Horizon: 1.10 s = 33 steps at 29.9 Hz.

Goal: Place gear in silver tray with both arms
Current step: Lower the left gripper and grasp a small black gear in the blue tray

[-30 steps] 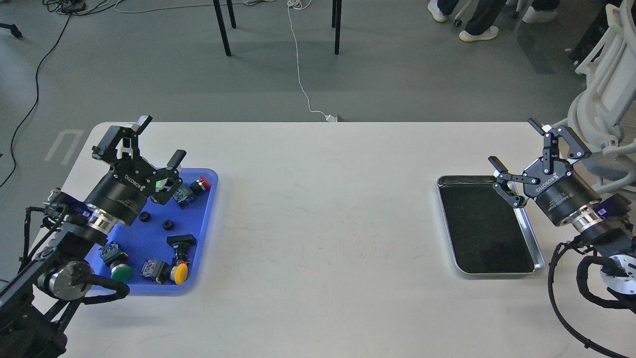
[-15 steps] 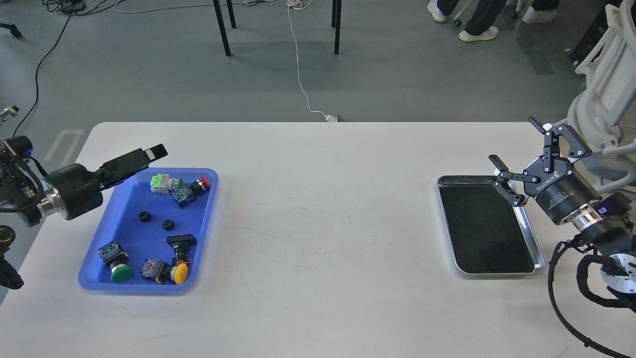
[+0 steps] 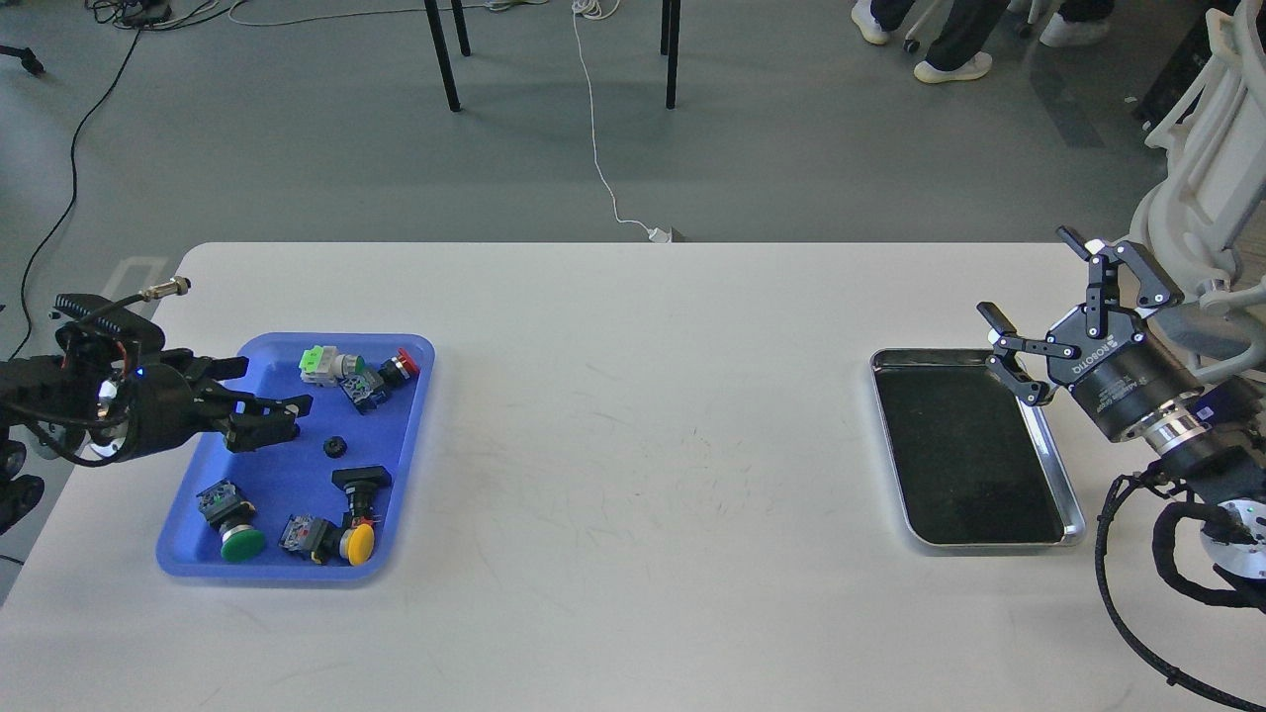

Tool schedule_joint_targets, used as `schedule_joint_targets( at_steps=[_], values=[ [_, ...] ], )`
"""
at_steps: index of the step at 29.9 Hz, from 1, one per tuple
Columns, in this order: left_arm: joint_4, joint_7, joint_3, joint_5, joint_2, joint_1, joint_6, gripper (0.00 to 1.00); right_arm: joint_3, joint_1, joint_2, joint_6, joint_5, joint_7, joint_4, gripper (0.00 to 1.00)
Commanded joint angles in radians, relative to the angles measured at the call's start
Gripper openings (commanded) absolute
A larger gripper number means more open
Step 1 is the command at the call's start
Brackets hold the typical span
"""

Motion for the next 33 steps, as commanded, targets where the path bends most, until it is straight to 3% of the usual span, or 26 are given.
schedule_joint_targets(
  at_steps=[1,11,16,23,31,33],
  values=[
    [0.069,0.0,0.031,-0.001,-0.031,-0.012,0.01,0.94,0.002,-0.001,-0.001,0.0,0.0,0.0,0.002,0.99],
    [0.098,0.0,0.036,-0.016,-0.069,-0.009,0.01,0.92,0.013,0.006,-0.004,0.0,0.0,0.0,-0.006,0.99],
    [0.11,0.0,0.037,-0.018,-0.083,-0.002,0.01,0.87,0.015,0.003,-0.004,0.0,0.0,0.0,-0.006,0.99],
    [0.113,0.0,0.048,-0.018,-0.086,-0.001,0.01,0.73,0.015,0.003,-0.004,0.0,0.0,0.0,-0.006,0.99],
    [0.135,0.0,0.053,-0.018,-0.095,-0.001,0.011,0.72,0.013,0.002,-0.004,0.0,0.0,0.0,-0.006,0.99],
    [0.135,0.0,0.059,-0.018,-0.095,-0.001,0.011,0.68,0.013,0.002,-0.002,0.0,0.0,0.0,-0.006,0.99]
  ],
)
